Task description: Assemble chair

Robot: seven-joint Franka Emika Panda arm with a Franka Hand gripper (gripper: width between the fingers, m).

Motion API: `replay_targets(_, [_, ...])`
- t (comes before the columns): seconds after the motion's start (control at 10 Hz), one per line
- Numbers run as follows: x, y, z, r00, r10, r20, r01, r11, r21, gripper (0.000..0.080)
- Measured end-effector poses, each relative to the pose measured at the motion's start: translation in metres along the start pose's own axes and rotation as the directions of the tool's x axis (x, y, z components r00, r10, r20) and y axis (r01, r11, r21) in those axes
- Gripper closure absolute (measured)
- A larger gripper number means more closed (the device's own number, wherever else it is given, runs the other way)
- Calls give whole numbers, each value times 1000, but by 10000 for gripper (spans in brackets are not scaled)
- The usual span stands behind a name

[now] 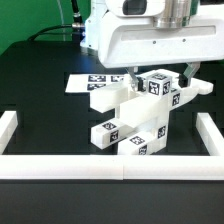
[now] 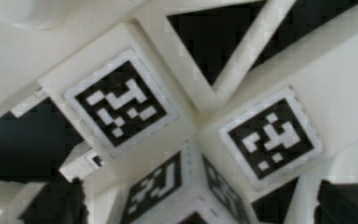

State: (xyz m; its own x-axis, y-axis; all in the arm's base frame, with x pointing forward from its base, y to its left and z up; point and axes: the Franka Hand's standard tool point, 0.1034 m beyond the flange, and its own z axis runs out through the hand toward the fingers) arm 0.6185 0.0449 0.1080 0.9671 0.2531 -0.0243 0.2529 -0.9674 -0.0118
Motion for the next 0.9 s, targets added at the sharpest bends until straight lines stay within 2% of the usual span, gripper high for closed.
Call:
replay_targets(0.5, [-2,8,0,956,-294,8,294,956,-9,151])
replay_targets(0.7, [-2,9,1,937,-348,8,348,937,-9,417])
replay_targets(0.8, [-2,9,1,938,-348,8,348,938,-9,417])
replay_targets(0.9, [-3,10,1,938,-347,8,347,938,-9,517])
